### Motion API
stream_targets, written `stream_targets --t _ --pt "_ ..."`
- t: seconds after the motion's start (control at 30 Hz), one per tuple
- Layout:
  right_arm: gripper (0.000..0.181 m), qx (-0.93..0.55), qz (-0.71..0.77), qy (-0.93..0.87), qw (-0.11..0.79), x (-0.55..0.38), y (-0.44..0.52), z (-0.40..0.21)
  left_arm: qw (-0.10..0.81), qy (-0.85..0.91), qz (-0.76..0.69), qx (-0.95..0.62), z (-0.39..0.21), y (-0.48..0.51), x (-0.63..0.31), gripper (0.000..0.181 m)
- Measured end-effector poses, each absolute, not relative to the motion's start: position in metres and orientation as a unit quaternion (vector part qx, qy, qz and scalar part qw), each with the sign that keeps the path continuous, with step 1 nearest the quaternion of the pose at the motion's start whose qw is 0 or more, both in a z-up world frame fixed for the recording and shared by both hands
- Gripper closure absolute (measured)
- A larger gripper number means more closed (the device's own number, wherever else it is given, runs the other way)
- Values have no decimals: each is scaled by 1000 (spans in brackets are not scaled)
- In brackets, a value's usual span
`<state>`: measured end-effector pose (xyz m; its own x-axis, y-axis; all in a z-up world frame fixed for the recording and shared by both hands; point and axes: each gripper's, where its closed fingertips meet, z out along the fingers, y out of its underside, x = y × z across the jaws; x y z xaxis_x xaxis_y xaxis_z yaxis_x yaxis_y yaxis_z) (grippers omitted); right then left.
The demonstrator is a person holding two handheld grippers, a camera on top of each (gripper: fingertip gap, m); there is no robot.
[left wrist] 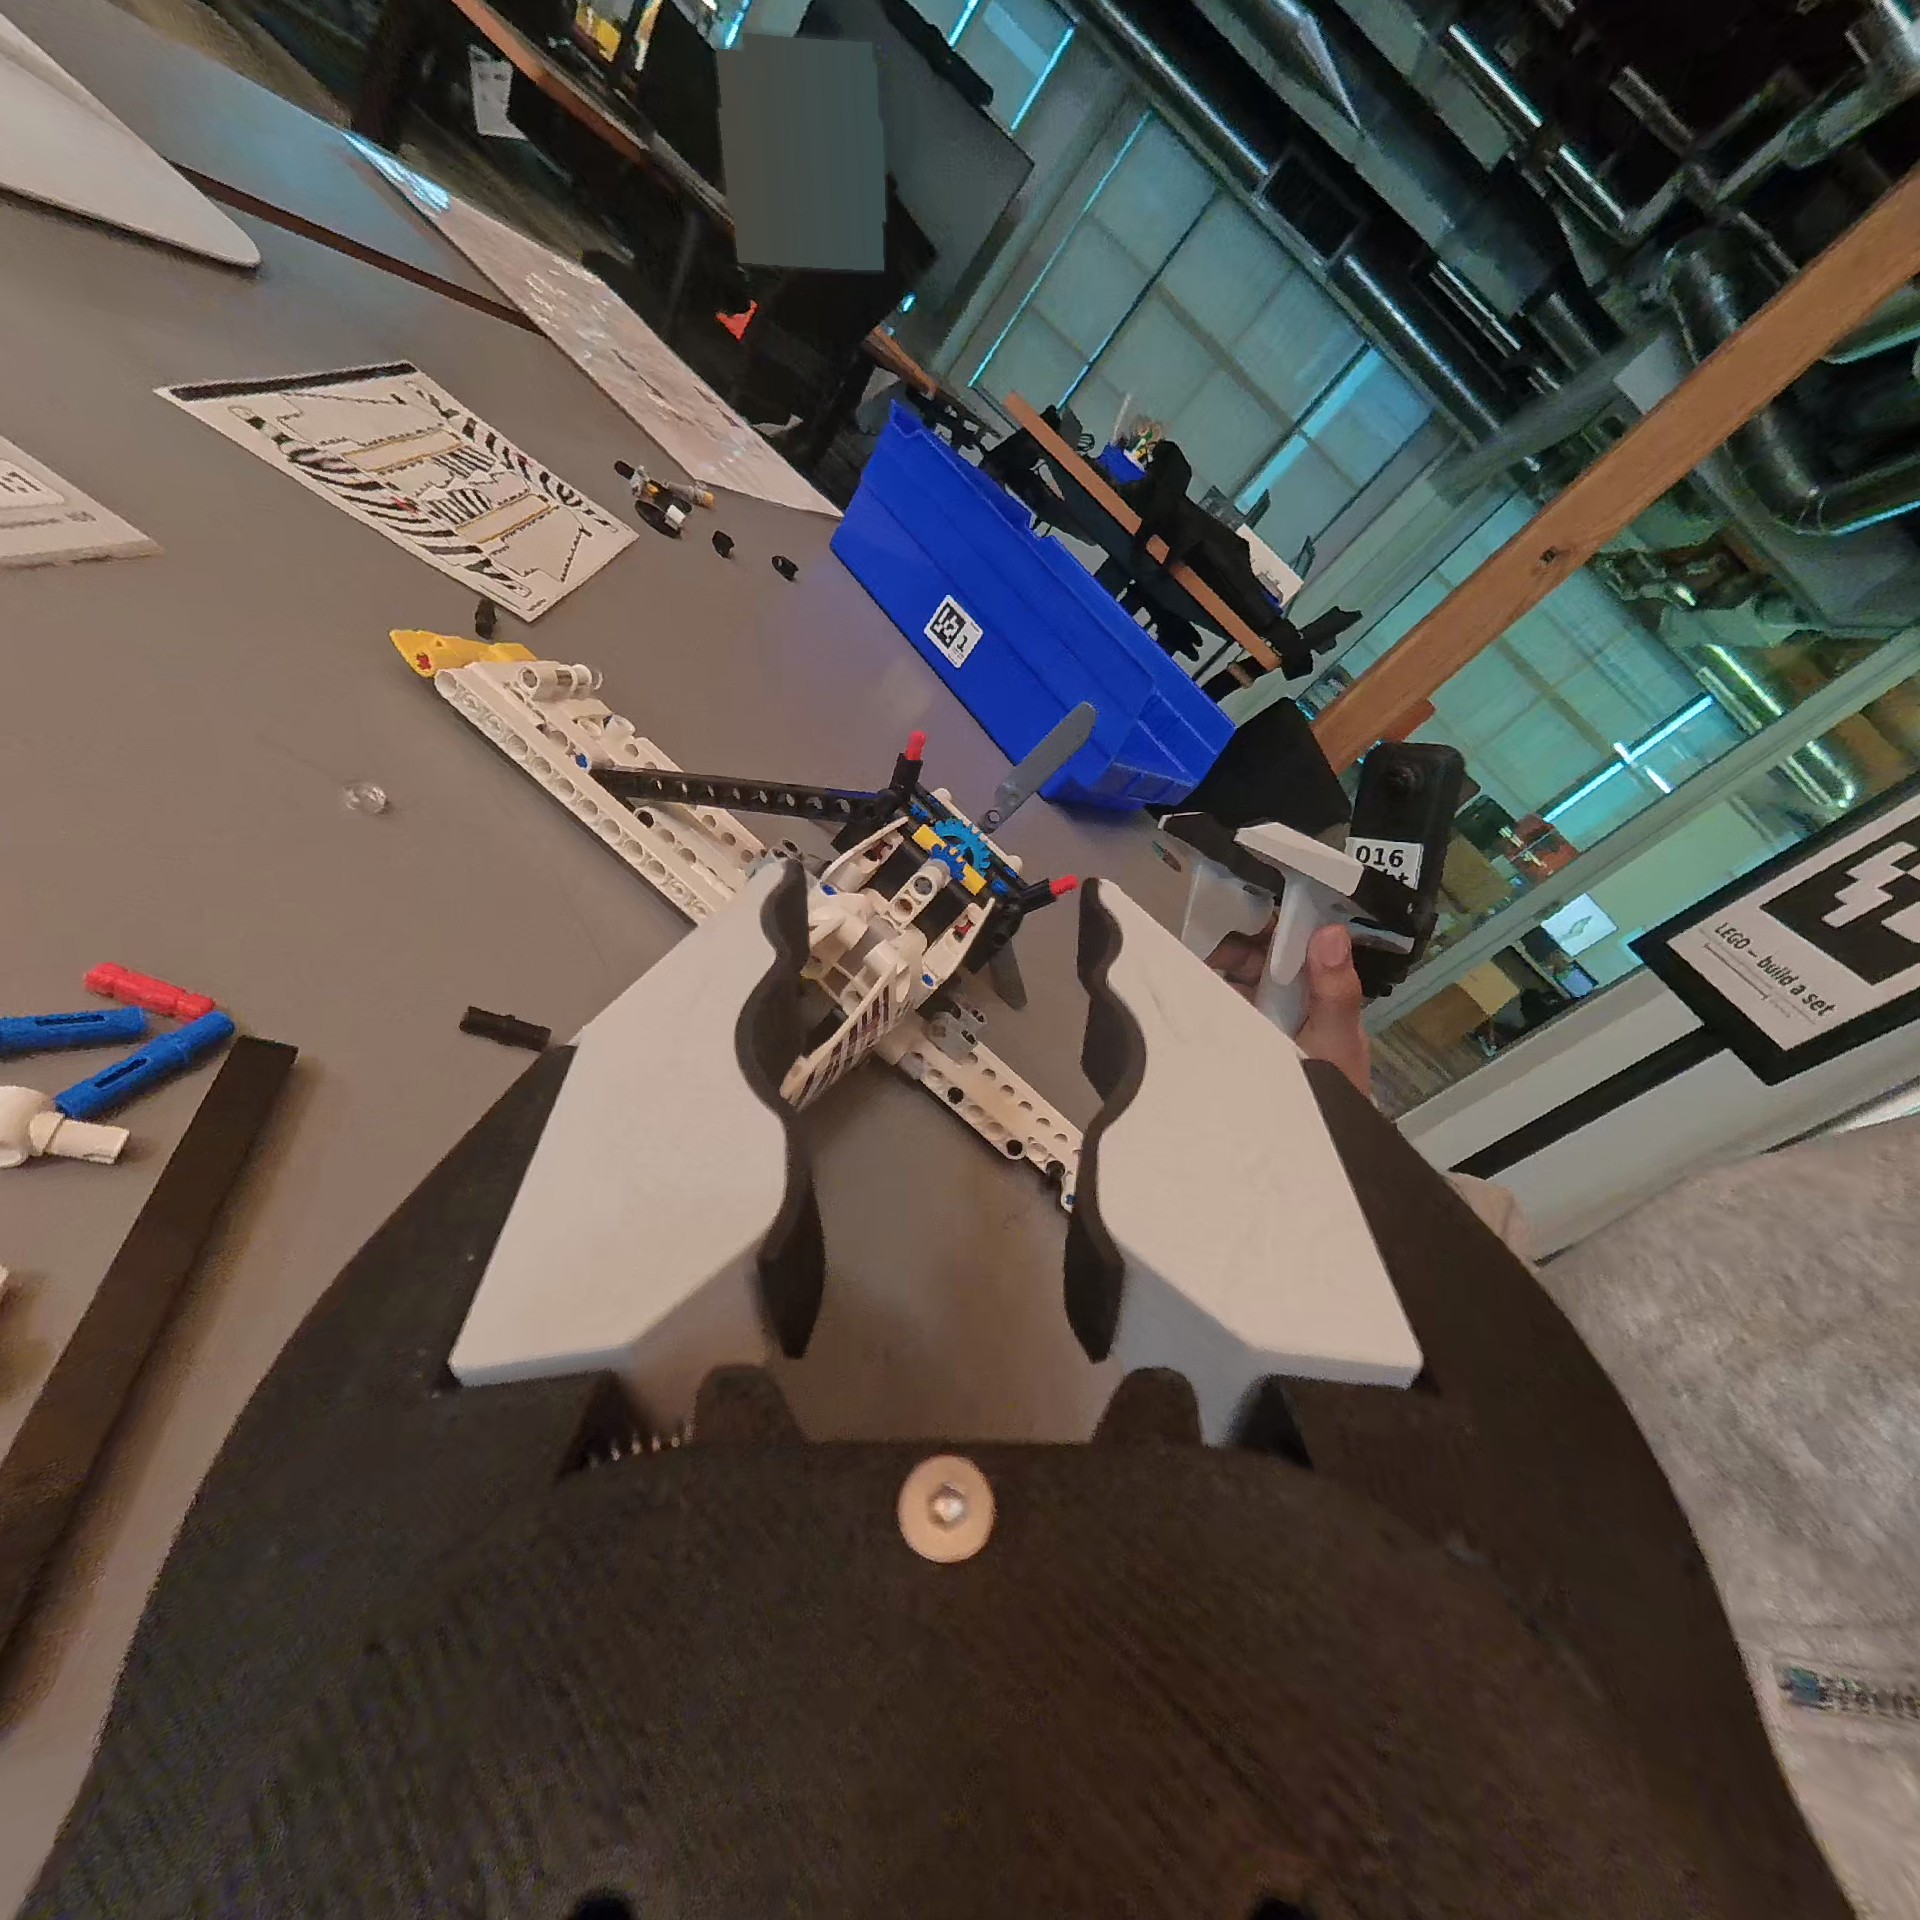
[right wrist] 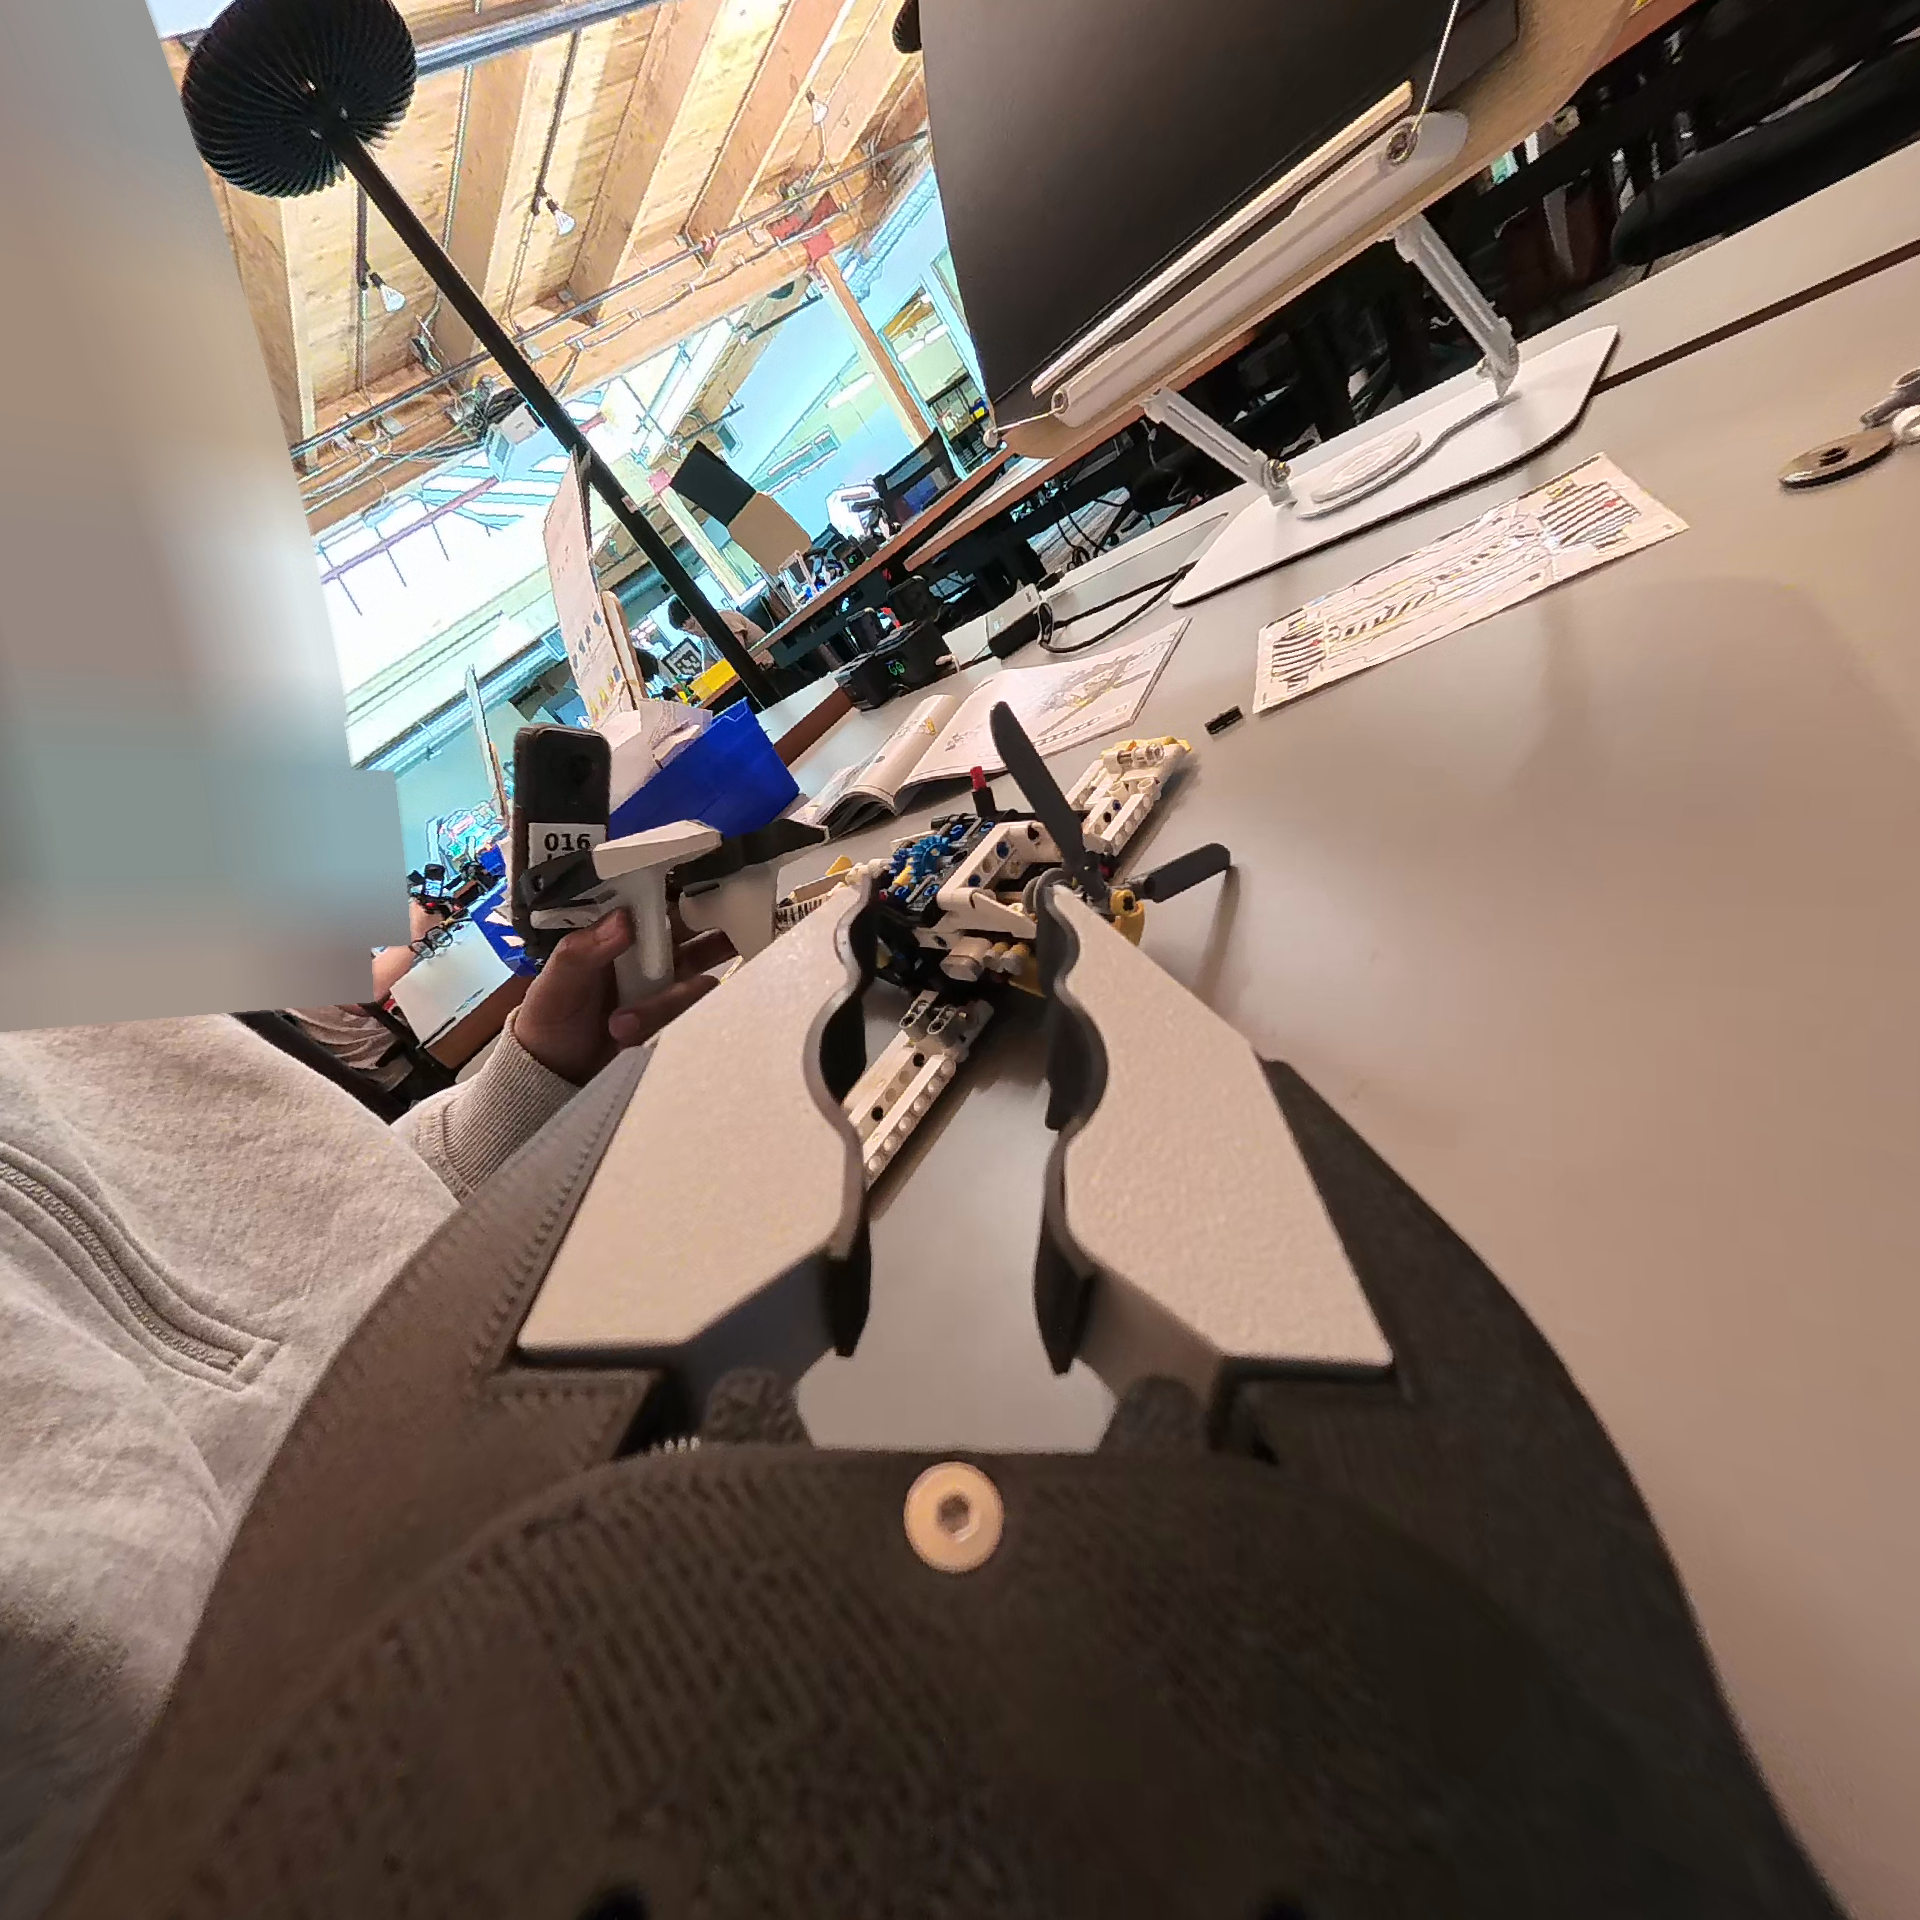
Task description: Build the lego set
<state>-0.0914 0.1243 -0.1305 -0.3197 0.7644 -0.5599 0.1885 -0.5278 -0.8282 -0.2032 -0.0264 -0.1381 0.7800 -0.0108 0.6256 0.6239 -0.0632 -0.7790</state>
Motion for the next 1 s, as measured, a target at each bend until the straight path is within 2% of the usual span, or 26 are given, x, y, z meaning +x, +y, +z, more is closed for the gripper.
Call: stream_targets --t 0.23,0.4,0.57,0.67,0.83,1.0 --pt "154 -528 697 -435 214 -88 123 -125 632 -182 -184 -730 -143 -27 -198 114" --pt "154 -509 712 -435 211 -83 120 -120 536 -114 -106 -830 -150 -16 -195 88" --pt "154 -481 730 -434 216 -76 118 -112 436 28 31 -899 -140 19 -194 88" --pt "155 -465 743 -426 225 -71 119 -107 375 107 71 -918 -154 44 -194 87" --pt "156 -442 759 -419 232 -63 119 -100 301 161 26 -940 -184 57 -183 88" --pt "157 -425 770 -415 235 -58 118 -96 281 163 7 -946 -194 54 -183 93"
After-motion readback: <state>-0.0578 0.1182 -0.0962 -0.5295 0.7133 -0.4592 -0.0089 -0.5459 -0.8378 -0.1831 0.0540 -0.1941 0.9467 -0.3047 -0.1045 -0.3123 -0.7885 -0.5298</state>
